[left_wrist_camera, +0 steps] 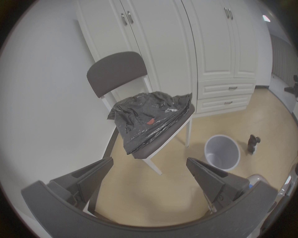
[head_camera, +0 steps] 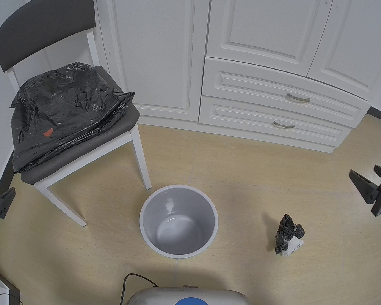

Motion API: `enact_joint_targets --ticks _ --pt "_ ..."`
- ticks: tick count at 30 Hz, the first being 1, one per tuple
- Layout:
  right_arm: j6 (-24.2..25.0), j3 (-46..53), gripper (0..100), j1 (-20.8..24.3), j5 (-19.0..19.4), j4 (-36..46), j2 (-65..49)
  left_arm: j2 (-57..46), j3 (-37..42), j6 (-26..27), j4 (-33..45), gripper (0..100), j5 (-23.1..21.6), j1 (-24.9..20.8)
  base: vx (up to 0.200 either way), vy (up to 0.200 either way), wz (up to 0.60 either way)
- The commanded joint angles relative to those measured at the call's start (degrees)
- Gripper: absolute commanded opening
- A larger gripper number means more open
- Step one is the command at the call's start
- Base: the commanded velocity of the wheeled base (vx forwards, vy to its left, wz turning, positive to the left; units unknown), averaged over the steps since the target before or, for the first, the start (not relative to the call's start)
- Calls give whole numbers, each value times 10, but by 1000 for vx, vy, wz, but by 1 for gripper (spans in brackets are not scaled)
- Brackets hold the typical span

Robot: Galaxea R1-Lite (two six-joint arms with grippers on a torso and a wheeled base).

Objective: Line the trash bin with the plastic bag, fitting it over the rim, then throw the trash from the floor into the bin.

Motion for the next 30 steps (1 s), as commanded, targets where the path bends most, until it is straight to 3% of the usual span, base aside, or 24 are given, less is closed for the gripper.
enact_joint_targets --ticks 1,4,9,16,26,30 --pt "44 -2 100 70 -24 -41 95 106 -30 30 -2 100 27 13 0 0 0" --pt "53 -4 100 99 -39 -47 129 158 -31 54 -31 100 30 34 0 0 0" --pt "83 -21 100 106 -55 -108 171 219 -15 80 -97 100 30 89 0 0 0" --pt "84 -22 100 112 -72 -173 202 280 9 93 -169 100 27 140 0 0 0" --pt "84 -23 100 115 -72 -177 199 326 23 111 -223 100 26 207 0 0 0" --pt "84 -22 100 117 -72 -177 195 354 23 106 -264 100 26 212 0 0 0"
